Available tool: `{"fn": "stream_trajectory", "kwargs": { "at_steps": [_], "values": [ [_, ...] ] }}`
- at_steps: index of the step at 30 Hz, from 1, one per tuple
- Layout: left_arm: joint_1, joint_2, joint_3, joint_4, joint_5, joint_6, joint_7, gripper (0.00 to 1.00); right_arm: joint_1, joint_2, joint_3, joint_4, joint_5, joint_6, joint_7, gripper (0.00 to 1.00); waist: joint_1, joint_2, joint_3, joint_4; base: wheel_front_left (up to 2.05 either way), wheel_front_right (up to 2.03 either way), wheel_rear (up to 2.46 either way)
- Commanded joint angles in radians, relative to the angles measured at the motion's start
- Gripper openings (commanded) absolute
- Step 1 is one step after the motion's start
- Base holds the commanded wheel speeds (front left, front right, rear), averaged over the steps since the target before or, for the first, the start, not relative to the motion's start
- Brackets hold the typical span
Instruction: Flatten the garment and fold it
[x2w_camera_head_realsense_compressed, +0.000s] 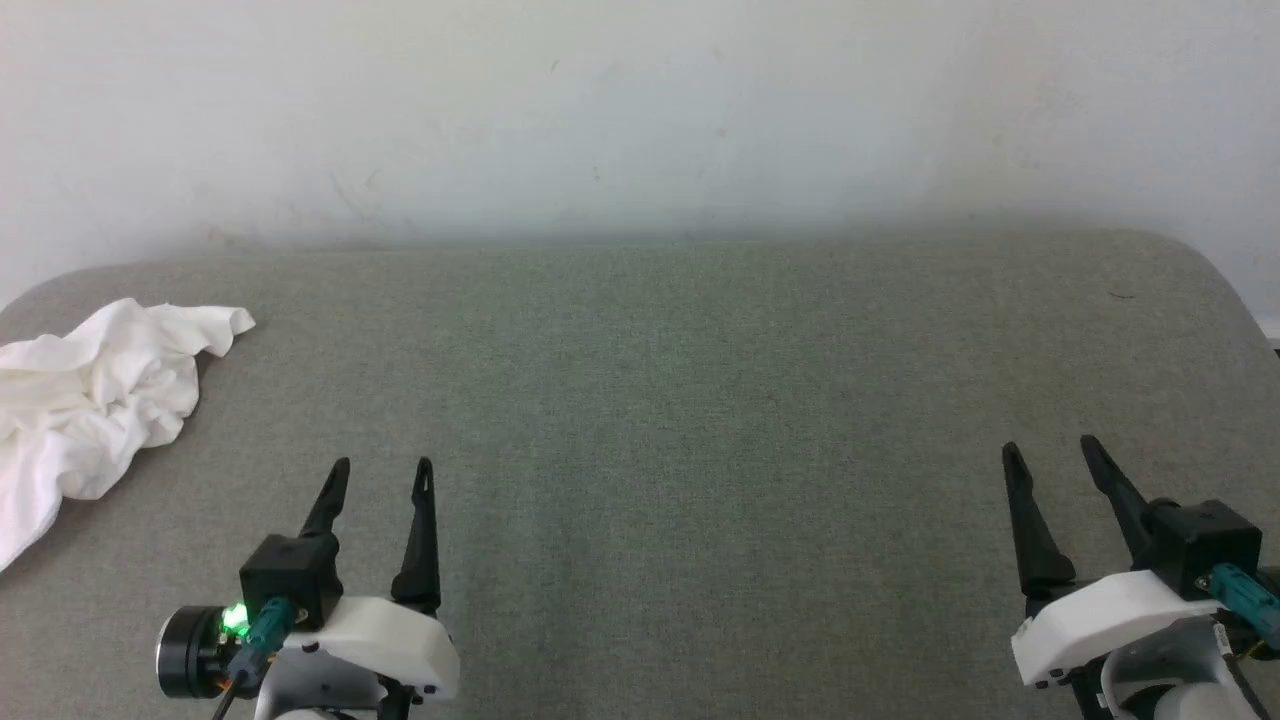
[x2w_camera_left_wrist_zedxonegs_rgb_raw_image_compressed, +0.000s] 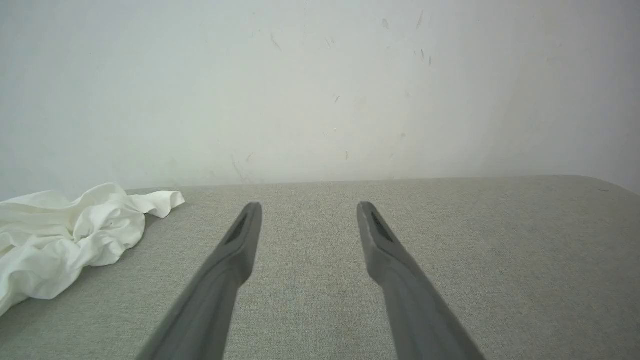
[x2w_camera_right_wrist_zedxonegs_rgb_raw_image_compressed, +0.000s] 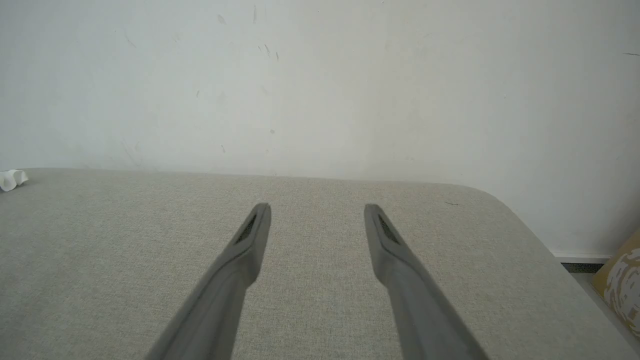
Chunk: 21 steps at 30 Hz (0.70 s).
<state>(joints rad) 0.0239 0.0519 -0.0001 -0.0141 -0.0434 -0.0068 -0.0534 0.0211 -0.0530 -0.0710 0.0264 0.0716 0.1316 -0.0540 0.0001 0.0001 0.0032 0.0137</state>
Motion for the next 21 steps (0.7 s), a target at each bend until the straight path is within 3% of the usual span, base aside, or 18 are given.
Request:
{"fn": "stream_trajectory", "kwargs": {
  "at_steps": [1, 21],
  "values": [
    [0.016, -0.001, 0.006, -0.006, -0.006, 0.008, -0.011, 1.00, 0.004, 0.001, -0.010, 0.004, 0.010, 0.000, -0.010, 1.00, -0.0001, -0.0001, 0.000, 0.005, 0.00, 0.00, 0.00],
    [0.045, -0.001, 0.008, -0.030, -0.036, 0.042, -0.053, 1.00, 0.001, 0.001, -0.022, 0.019, 0.007, 0.000, -0.052, 1.00, -0.0001, -0.0001, -0.001, 0.123, 0.00, 0.00, 0.00]
  ]
}}
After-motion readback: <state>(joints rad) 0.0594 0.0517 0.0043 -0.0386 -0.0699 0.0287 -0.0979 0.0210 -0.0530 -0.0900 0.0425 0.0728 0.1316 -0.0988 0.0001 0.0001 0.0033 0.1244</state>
